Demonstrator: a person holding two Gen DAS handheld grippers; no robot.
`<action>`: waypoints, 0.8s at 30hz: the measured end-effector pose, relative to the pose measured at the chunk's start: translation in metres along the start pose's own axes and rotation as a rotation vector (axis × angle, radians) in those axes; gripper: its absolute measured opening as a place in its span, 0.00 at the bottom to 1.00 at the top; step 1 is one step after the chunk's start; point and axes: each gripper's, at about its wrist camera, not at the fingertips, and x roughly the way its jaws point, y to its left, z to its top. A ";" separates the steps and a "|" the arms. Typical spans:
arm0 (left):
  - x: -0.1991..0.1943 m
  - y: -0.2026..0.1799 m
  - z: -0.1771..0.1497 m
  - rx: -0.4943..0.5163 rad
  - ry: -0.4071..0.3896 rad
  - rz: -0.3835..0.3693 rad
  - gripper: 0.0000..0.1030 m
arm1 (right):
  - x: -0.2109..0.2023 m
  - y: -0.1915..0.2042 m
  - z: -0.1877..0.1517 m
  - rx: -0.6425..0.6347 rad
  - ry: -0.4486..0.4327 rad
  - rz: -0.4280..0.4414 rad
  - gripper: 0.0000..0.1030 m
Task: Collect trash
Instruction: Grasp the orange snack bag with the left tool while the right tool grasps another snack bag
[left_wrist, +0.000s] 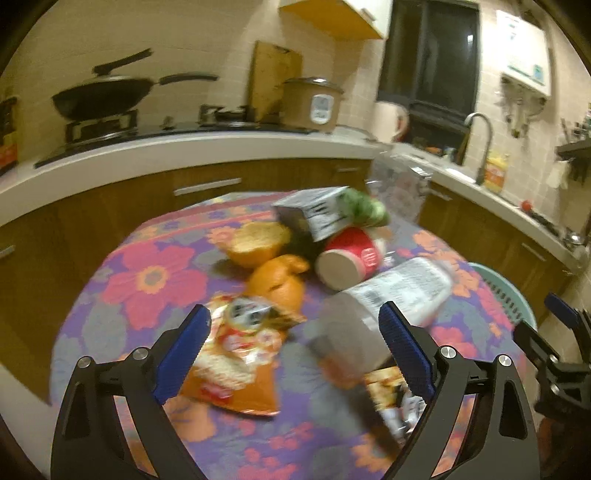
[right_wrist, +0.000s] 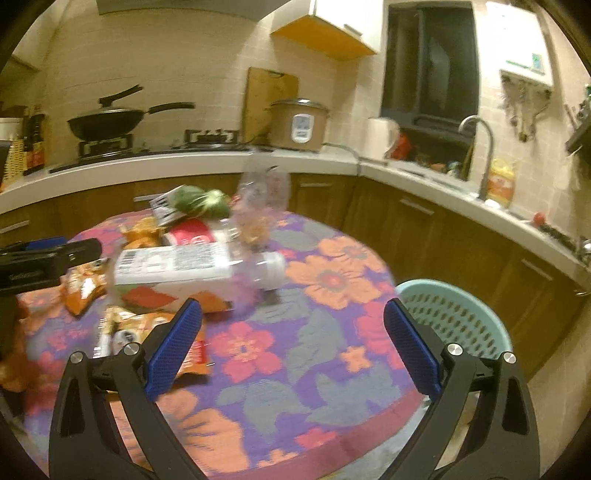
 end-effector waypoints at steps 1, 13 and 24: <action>0.001 0.005 0.001 -0.007 0.011 0.019 0.86 | 0.000 0.004 -0.001 -0.001 0.013 0.022 0.91; 0.044 0.053 -0.009 -0.139 0.252 0.044 0.67 | 0.044 0.036 -0.020 0.003 0.288 0.192 0.78; 0.039 0.032 -0.011 -0.067 0.236 0.059 0.40 | 0.052 0.042 -0.024 -0.024 0.340 0.279 0.20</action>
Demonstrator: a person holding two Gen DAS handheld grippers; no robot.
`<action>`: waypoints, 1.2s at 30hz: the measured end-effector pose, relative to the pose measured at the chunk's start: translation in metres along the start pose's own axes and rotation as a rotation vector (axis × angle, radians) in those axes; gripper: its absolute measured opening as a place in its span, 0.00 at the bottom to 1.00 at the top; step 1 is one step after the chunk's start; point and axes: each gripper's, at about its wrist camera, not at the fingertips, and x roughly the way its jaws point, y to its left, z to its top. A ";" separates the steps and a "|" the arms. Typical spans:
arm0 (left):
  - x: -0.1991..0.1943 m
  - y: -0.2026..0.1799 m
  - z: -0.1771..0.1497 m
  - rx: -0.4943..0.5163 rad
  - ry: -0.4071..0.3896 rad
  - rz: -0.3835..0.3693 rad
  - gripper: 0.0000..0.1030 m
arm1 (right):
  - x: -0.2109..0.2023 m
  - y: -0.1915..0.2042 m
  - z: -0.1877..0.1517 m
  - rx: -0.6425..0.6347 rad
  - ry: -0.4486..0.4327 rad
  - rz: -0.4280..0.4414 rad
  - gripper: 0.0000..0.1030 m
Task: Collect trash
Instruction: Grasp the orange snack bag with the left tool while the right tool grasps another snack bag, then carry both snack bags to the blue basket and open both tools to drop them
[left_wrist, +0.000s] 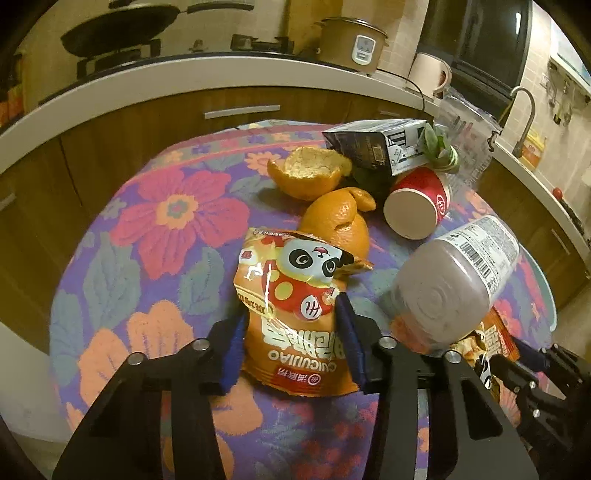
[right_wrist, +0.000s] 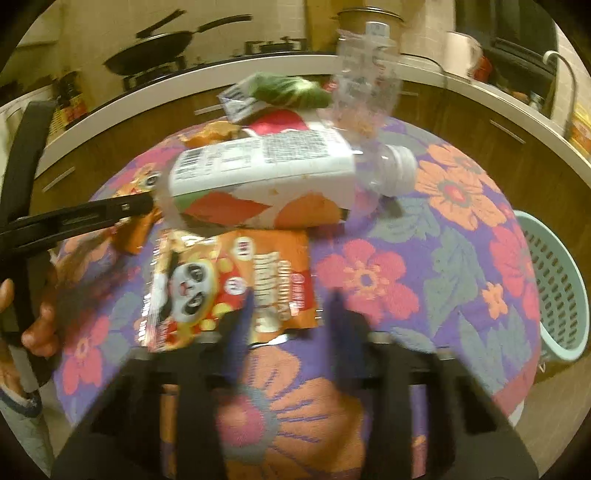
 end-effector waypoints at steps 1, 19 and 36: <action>-0.002 -0.002 -0.001 0.003 -0.005 0.003 0.37 | -0.001 0.000 -0.001 -0.004 -0.004 0.000 0.18; -0.092 -0.056 -0.010 0.027 -0.199 -0.080 0.26 | -0.051 -0.046 -0.006 0.026 -0.140 0.069 0.03; -0.028 -0.251 0.038 0.332 -0.140 -0.320 0.26 | -0.086 -0.210 -0.007 0.279 -0.278 -0.193 0.02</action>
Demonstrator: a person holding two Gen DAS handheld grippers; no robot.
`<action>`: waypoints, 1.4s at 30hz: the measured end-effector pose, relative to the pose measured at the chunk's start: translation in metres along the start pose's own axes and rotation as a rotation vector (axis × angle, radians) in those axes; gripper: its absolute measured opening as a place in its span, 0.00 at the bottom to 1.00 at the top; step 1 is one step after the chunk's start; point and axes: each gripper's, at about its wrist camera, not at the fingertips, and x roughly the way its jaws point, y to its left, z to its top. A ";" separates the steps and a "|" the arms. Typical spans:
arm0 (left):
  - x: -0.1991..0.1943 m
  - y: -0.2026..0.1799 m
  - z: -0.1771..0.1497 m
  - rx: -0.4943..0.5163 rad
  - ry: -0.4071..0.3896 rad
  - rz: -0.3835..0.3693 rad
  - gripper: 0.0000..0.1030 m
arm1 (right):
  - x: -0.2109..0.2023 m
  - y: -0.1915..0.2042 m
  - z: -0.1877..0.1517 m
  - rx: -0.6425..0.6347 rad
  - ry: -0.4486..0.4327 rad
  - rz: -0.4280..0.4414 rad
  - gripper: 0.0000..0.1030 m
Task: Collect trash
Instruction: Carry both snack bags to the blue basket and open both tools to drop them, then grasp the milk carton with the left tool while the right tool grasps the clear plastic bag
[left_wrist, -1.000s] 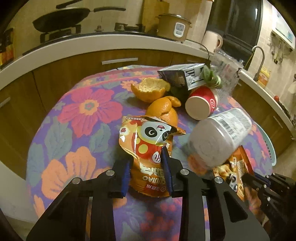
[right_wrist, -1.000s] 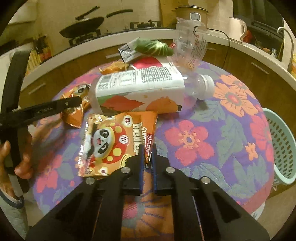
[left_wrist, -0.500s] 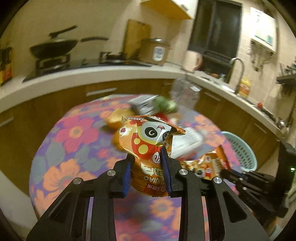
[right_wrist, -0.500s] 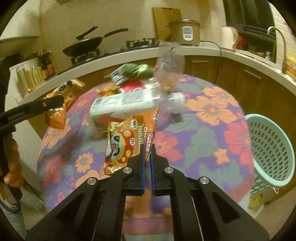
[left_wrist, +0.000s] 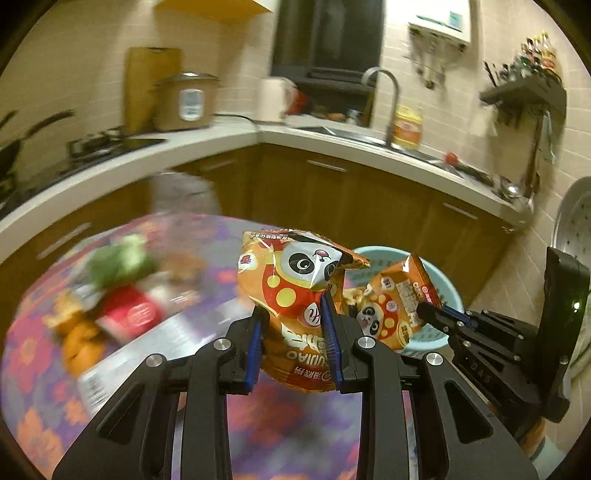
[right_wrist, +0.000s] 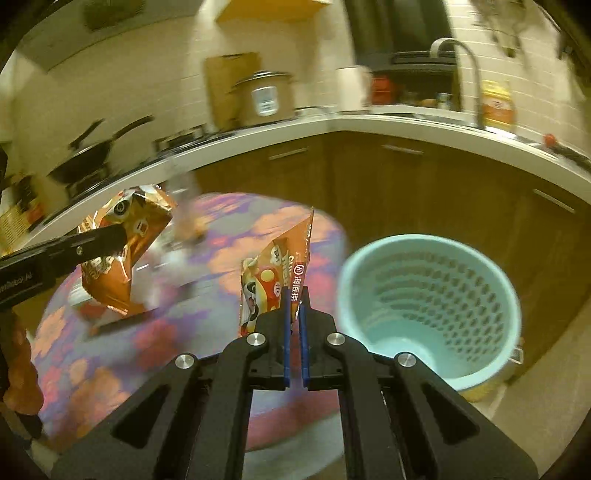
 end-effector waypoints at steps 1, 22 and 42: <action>0.010 -0.005 0.005 0.001 0.008 -0.016 0.26 | 0.003 -0.011 0.002 0.014 0.000 -0.015 0.02; 0.142 -0.093 0.016 0.084 0.165 -0.189 0.49 | 0.065 -0.118 -0.019 0.164 0.148 -0.166 0.10; -0.003 -0.003 0.026 0.001 -0.104 -0.086 0.68 | 0.021 0.006 0.028 -0.060 0.028 0.025 0.42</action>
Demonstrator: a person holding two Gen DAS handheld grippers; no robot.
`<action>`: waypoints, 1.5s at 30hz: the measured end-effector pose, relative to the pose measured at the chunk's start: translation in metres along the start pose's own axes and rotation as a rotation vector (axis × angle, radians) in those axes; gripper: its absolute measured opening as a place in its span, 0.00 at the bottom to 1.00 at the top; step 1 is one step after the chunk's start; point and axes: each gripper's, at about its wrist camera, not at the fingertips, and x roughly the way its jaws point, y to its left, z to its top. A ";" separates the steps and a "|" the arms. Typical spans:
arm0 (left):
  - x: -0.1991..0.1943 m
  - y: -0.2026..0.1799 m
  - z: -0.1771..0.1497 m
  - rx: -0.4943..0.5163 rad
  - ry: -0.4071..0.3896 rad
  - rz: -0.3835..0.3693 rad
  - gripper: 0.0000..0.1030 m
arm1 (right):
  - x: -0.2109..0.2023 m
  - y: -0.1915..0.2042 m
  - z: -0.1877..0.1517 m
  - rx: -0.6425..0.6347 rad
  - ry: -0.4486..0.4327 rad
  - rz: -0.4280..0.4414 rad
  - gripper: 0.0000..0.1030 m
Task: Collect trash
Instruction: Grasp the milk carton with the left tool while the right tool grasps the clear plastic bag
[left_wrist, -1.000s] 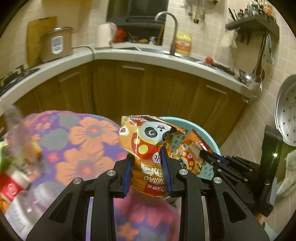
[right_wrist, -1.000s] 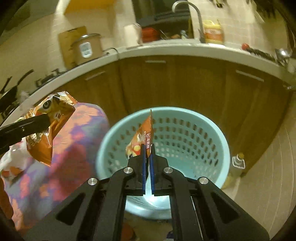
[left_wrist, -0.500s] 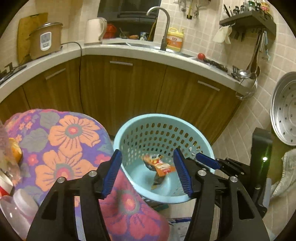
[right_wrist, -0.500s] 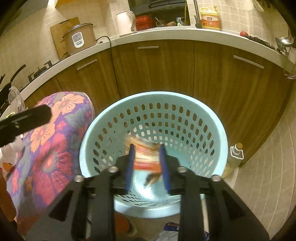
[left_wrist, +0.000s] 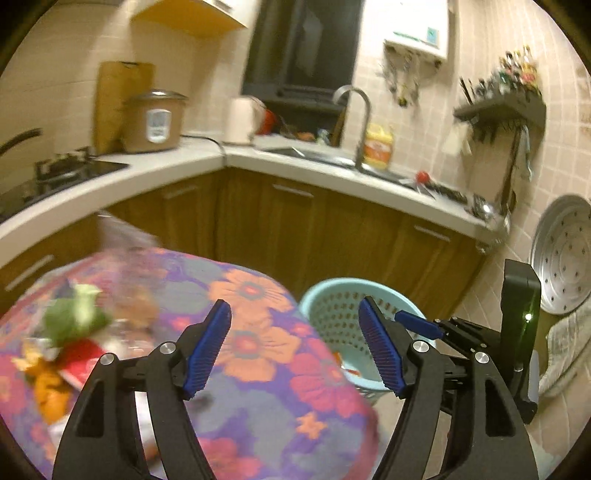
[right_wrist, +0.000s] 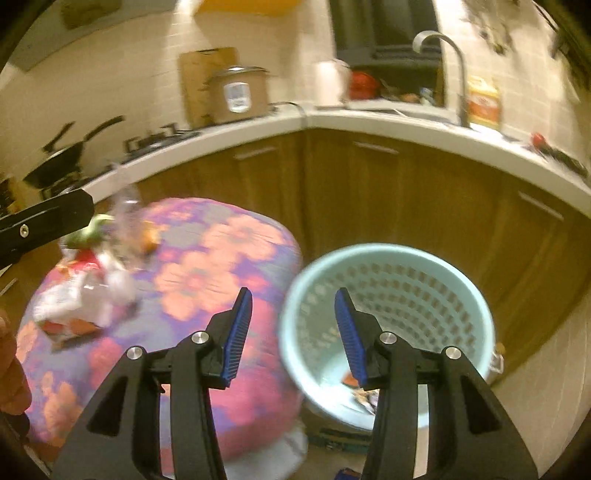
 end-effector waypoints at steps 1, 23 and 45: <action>-0.008 0.007 0.001 -0.009 -0.013 0.014 0.68 | 0.001 0.009 0.004 -0.012 -0.002 0.018 0.42; -0.040 0.215 0.016 -0.329 0.018 0.276 0.79 | 0.100 0.152 0.088 -0.254 -0.037 0.224 0.73; 0.034 0.245 0.004 -0.482 0.259 0.290 0.60 | 0.164 0.154 0.102 -0.159 0.145 0.319 0.10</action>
